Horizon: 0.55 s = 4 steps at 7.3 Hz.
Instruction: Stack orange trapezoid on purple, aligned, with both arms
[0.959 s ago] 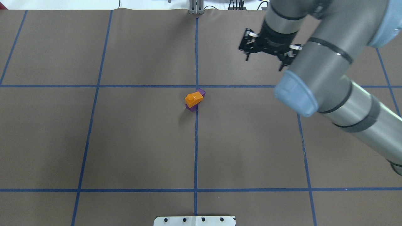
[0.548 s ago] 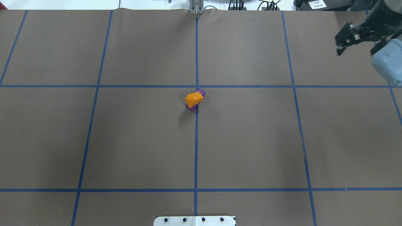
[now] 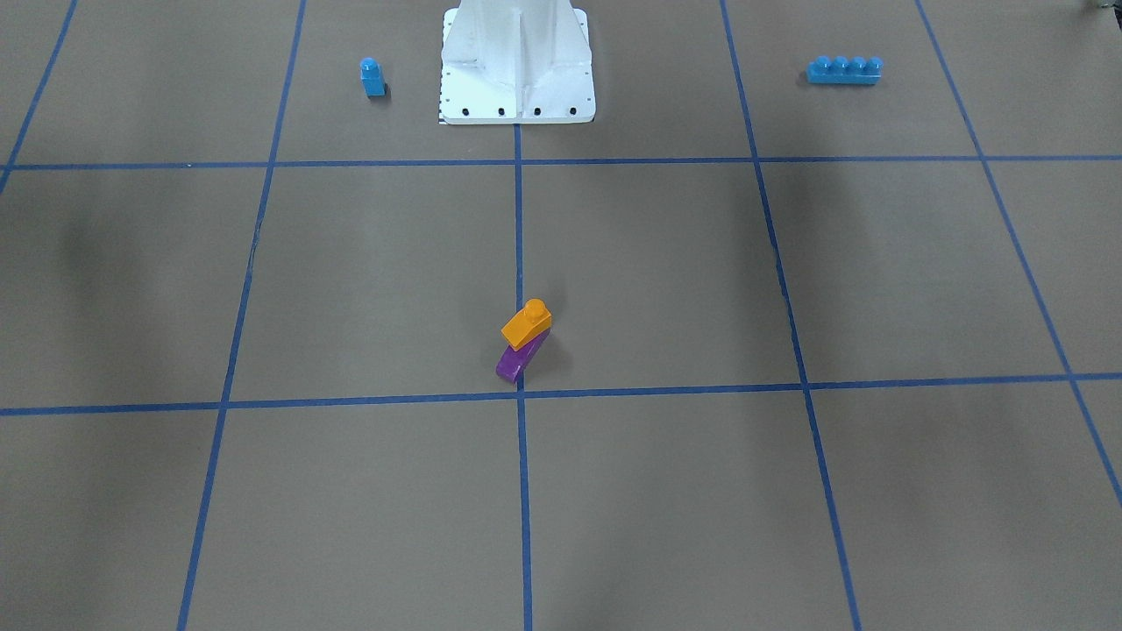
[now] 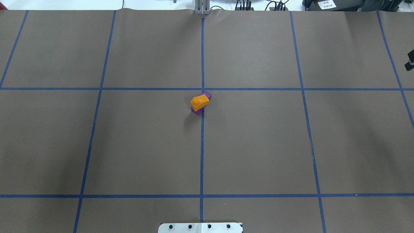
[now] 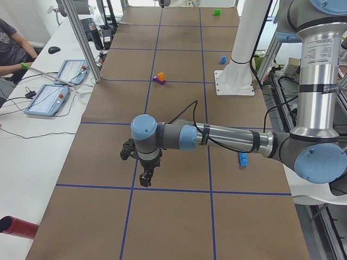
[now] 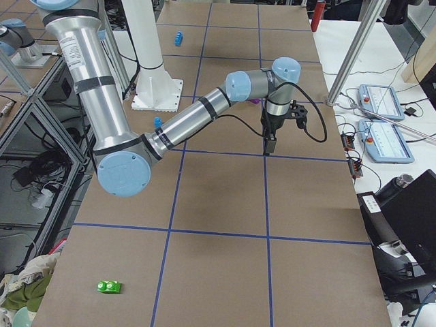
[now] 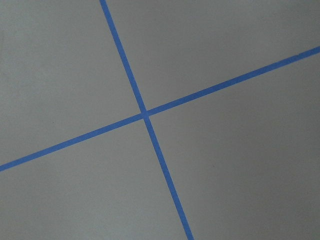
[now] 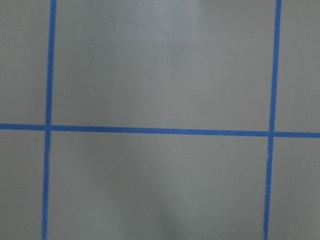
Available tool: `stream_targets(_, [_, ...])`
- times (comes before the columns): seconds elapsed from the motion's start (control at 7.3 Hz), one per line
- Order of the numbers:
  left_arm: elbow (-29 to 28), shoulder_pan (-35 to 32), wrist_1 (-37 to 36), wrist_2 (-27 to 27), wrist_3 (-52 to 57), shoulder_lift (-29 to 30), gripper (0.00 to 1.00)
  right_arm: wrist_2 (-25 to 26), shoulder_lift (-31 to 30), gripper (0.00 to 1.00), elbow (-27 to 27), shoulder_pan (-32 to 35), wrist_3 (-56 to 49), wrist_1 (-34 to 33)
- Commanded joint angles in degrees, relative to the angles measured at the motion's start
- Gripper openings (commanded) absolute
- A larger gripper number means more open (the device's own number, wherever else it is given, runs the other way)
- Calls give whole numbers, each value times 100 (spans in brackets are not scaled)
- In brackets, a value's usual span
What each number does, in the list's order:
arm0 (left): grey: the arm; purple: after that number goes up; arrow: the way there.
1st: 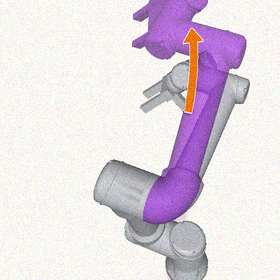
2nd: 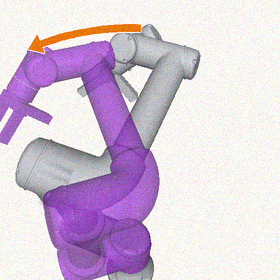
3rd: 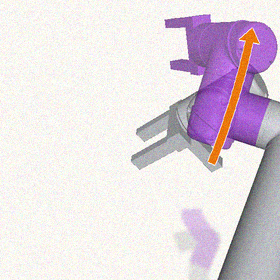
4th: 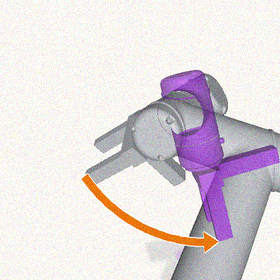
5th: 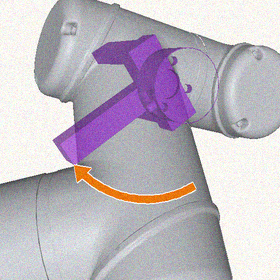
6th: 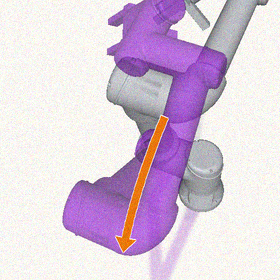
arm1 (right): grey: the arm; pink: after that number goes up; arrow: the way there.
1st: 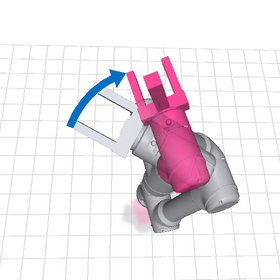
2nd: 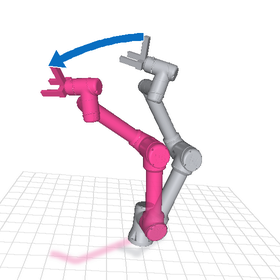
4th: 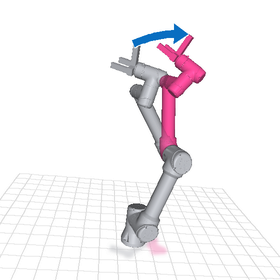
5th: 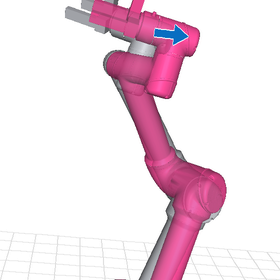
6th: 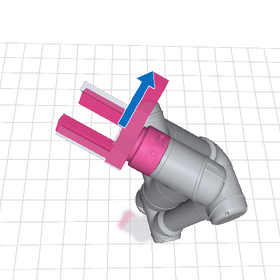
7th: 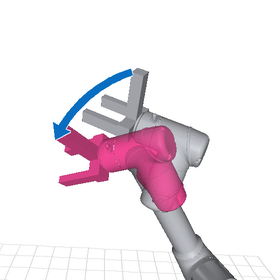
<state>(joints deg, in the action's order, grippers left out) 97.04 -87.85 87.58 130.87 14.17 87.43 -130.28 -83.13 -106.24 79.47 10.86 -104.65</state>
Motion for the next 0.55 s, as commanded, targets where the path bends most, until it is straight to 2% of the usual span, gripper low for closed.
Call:
stream_targets(0.0, [-273, -39, 277, 0, -37, -42, 100, -41, -930, 100, 531, 331, -374, 1347])
stream_targets(0.14, [-291, -39, 277, 9, 7, -68, 100, -94, -1081, 100, 725, 507, -374, 1482])
stream_targets(0.27, [-265, -39, 260, 35, 16, -103, 100, -321, -1187, 100, 753, 595, -392, 1492])
stream_targets(0.41, [-247, -39, 242, 35, -1, -112, 100, -332, -1275, 100, 780, 675, -479, 1492])
